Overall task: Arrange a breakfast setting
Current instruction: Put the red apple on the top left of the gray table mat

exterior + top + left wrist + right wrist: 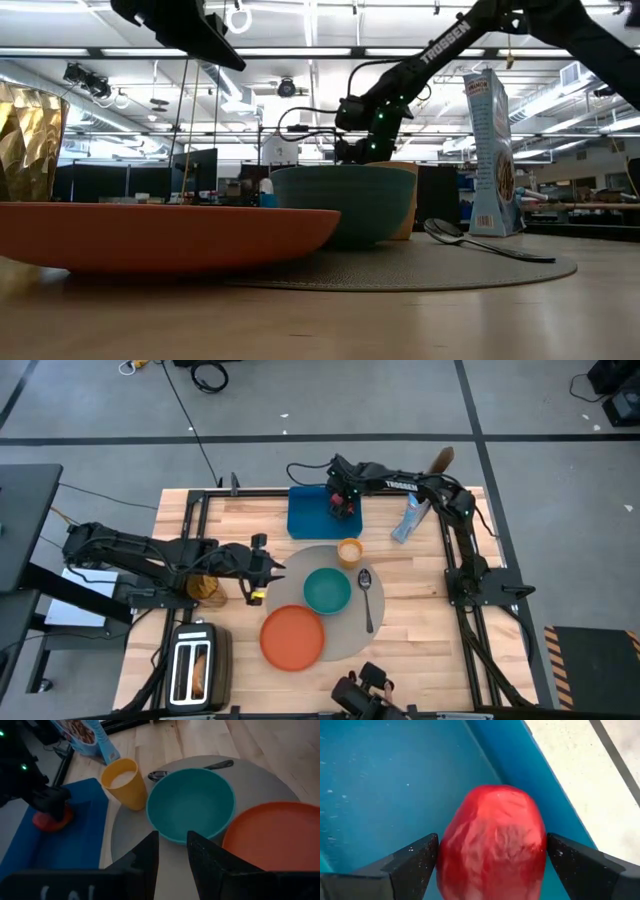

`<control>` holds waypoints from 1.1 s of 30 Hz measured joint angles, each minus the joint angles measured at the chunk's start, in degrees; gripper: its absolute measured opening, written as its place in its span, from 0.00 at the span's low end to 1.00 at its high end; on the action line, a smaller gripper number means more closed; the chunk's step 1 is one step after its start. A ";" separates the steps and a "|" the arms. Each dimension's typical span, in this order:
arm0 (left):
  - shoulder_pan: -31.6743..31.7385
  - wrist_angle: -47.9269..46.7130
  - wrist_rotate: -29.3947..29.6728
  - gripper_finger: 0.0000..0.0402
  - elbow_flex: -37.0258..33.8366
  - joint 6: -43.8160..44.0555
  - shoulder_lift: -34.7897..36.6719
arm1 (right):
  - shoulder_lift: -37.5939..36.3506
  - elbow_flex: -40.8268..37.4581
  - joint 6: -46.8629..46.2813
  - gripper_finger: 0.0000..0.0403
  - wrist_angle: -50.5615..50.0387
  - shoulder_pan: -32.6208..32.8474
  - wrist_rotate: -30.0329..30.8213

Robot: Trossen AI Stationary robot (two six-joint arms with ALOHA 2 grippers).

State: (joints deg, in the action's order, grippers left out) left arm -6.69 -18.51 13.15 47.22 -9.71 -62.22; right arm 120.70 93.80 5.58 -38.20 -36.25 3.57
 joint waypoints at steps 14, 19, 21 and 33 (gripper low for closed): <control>0.15 0.35 0.02 0.27 0.00 -0.05 0.00 | 1.23 -0.13 3.40 0.92 -1.16 0.26 -0.24; 0.15 0.31 0.02 0.27 0.00 -0.13 0.00 | 1.23 -0.13 5.01 0.85 -0.96 0.63 -0.39; 0.19 0.36 0.02 0.27 0.00 -0.13 0.00 | 1.08 -0.13 5.89 0.85 -0.92 0.97 -0.13; 5.75 4.85 0.17 0.27 0.00 -12.28 0.00 | -13.13 -0.09 11.56 0.85 -1.49 9.55 5.72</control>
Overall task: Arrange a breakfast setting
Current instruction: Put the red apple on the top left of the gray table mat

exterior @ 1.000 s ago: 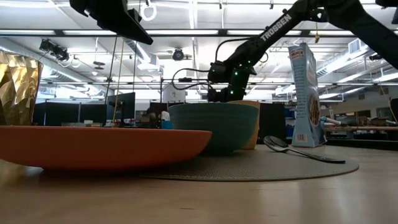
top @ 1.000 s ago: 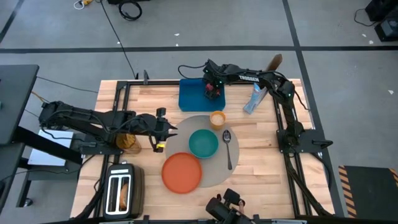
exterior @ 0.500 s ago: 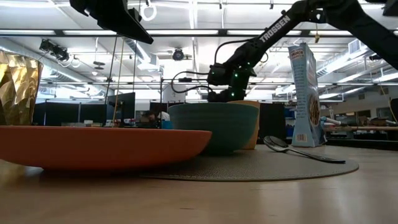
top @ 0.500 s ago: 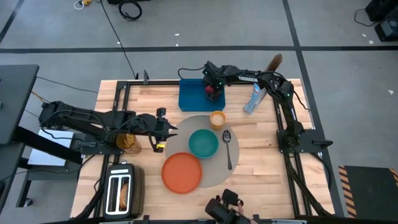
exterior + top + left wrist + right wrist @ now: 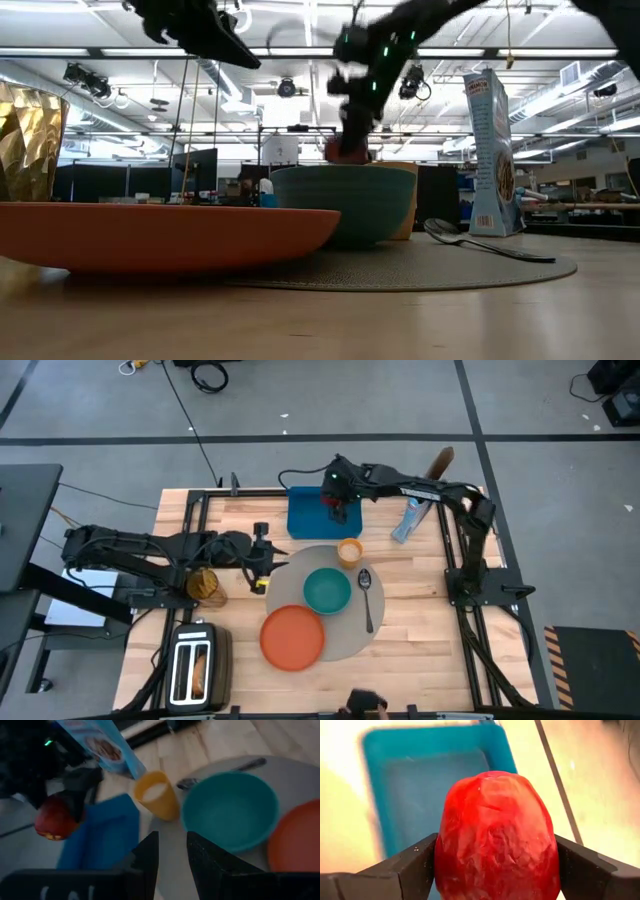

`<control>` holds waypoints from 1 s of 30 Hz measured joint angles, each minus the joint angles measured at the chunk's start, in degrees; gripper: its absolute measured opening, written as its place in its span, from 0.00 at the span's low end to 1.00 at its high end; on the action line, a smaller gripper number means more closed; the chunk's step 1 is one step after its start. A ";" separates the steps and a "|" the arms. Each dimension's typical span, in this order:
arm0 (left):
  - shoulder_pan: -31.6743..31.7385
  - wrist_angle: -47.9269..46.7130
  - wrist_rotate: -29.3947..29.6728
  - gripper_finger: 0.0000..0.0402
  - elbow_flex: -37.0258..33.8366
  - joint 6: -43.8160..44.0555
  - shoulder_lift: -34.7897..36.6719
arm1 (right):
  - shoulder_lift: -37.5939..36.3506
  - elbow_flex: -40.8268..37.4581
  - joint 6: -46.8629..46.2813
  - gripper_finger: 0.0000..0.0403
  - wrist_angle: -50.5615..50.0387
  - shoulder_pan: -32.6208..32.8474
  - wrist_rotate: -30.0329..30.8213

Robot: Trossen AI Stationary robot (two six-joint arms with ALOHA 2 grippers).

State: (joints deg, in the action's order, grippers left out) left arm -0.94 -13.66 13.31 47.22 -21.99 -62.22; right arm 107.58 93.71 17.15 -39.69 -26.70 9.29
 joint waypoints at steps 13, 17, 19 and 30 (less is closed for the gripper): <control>-5.15 13.28 8.05 0.25 0.02 -12.09 -0.70 | -11.45 0.00 -27.41 0.85 13.66 11.76 -1.36; -6.02 15.33 8.53 0.21 0.02 -6.34 0.18 | -11.72 0.00 -24.78 0.85 26.29 15.51 -1.37; -6.00 15.25 8.51 0.20 -0.07 -3.33 0.88 | -11.45 -0.28 -21.88 0.85 32.85 17.37 -1.41; -5.74 60.30 2.69 0.17 -20.99 0.40 6.73 | -11.25 -17.66 -15.20 0.85 82.78 23.00 -11.29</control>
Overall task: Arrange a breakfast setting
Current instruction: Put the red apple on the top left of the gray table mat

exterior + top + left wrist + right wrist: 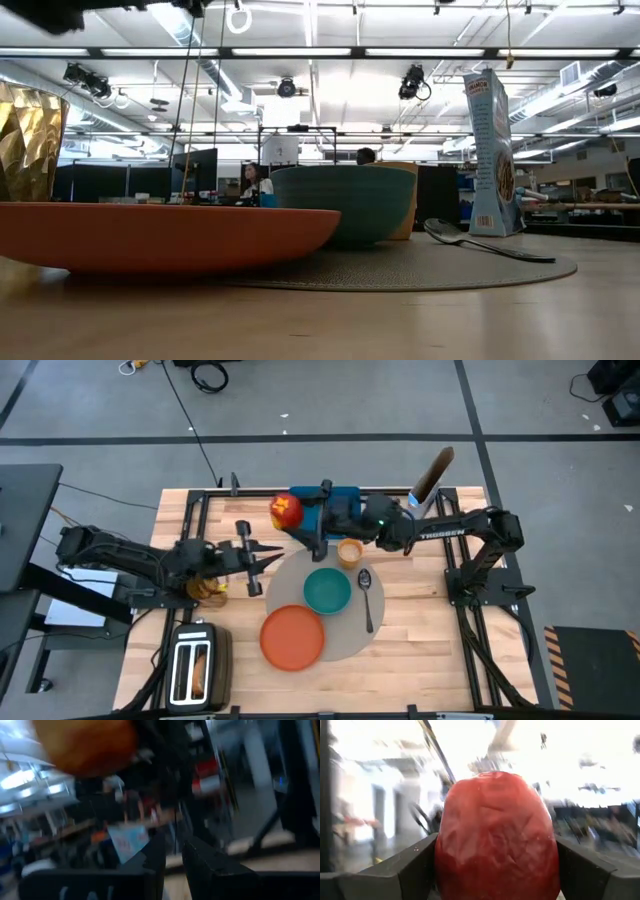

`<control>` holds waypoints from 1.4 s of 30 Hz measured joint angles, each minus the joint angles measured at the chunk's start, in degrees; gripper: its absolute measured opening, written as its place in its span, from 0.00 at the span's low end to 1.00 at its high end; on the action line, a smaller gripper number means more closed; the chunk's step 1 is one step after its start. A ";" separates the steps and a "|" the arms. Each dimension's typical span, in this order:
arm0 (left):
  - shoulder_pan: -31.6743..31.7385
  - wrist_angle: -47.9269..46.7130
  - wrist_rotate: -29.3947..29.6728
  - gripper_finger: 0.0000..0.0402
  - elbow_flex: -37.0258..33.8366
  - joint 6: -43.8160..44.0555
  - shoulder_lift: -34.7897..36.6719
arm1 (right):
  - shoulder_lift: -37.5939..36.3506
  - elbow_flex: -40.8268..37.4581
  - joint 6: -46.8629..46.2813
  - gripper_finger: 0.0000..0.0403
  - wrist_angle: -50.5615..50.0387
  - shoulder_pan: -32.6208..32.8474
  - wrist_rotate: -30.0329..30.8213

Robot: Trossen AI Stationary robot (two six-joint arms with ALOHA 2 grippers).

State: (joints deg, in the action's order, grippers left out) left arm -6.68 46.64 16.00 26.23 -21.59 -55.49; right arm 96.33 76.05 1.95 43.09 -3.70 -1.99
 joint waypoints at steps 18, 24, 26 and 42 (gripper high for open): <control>7.20 34.30 -16.07 0.36 -3.73 1.35 -14.48 | 13.39 -2.97 -0.94 0.85 33.67 1.33 -11.72; 7.28 37.20 -16.41 0.36 -3.71 -0.34 -16.28 | 13.30 -3.02 -1.22 0.85 35.45 1.46 -12.25; 7.39 39.20 -16.43 0.36 -3.69 -0.34 -17.07 | 13.30 -3.02 -1.02 0.85 35.32 1.52 -12.25; 10.75 42.91 -21.84 0.35 1.56 4.51 -22.57 | 13.27 -2.97 -1.17 0.85 37.16 1.48 -11.07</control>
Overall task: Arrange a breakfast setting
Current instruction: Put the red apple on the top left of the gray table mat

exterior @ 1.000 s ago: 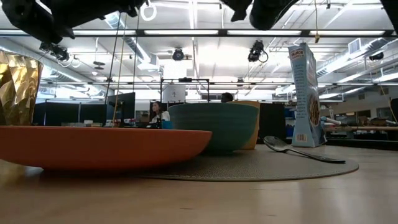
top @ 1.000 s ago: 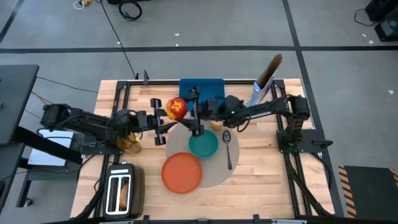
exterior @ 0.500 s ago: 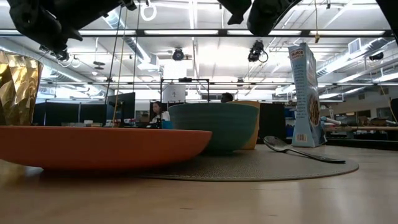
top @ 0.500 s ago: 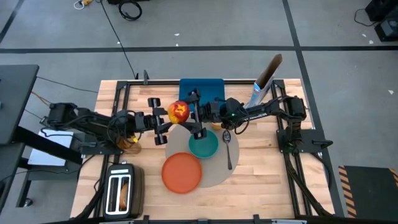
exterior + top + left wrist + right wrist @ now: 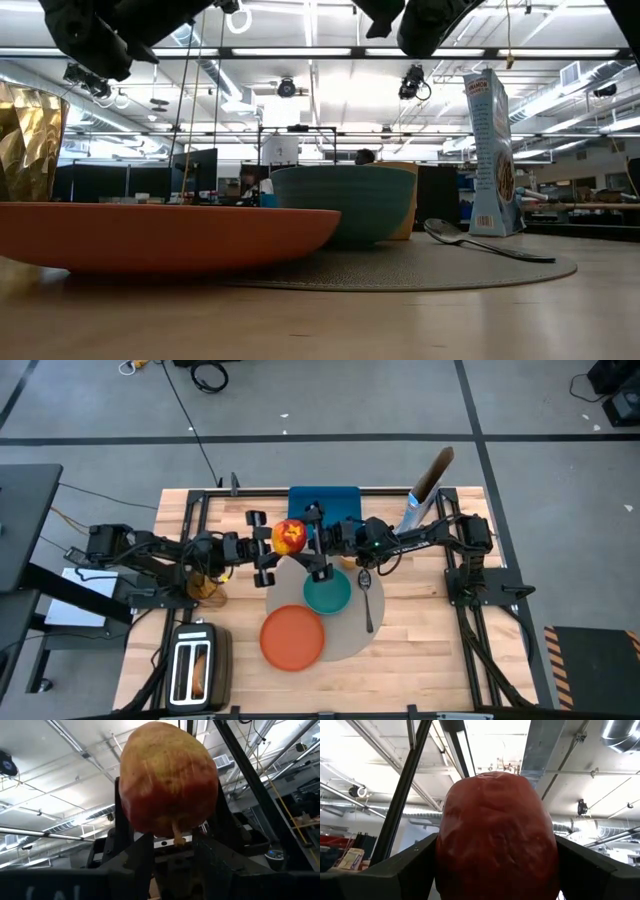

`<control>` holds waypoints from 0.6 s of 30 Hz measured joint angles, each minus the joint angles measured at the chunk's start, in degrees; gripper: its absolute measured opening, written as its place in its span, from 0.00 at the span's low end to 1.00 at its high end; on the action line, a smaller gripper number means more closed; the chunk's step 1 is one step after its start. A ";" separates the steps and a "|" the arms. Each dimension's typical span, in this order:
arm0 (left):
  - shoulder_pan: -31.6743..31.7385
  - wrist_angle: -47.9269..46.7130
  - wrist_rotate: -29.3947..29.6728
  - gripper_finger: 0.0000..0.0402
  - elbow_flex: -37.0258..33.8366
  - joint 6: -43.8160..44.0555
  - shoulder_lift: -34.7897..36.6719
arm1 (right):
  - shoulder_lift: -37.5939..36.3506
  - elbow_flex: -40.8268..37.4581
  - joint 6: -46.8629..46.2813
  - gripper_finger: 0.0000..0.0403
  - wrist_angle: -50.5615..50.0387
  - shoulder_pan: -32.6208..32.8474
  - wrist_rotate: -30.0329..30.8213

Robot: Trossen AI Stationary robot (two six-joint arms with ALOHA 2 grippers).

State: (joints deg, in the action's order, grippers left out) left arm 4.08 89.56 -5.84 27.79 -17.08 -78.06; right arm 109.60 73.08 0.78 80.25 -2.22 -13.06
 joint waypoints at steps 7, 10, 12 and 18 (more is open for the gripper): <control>0.75 -2.29 0.69 0.35 1.11 2.40 0.00 | 0.00 0.00 1.15 0.85 -0.93 0.00 0.30; 0.98 -2.71 0.78 0.35 1.40 2.95 0.00 | -0.05 0.03 1.91 0.85 -1.66 0.00 1.31; 0.98 -2.71 0.86 0.35 1.42 2.99 0.00 | -0.07 0.04 2.01 0.85 -1.73 -0.07 1.40; 0.98 -2.45 -0.11 0.28 1.42 3.69 0.00 | -0.07 0.04 2.44 0.85 -1.81 -0.07 1.40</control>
State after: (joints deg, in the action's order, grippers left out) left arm 5.06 87.11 -5.95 29.21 -13.39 -78.06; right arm 109.54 73.12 3.22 78.44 -2.28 -11.66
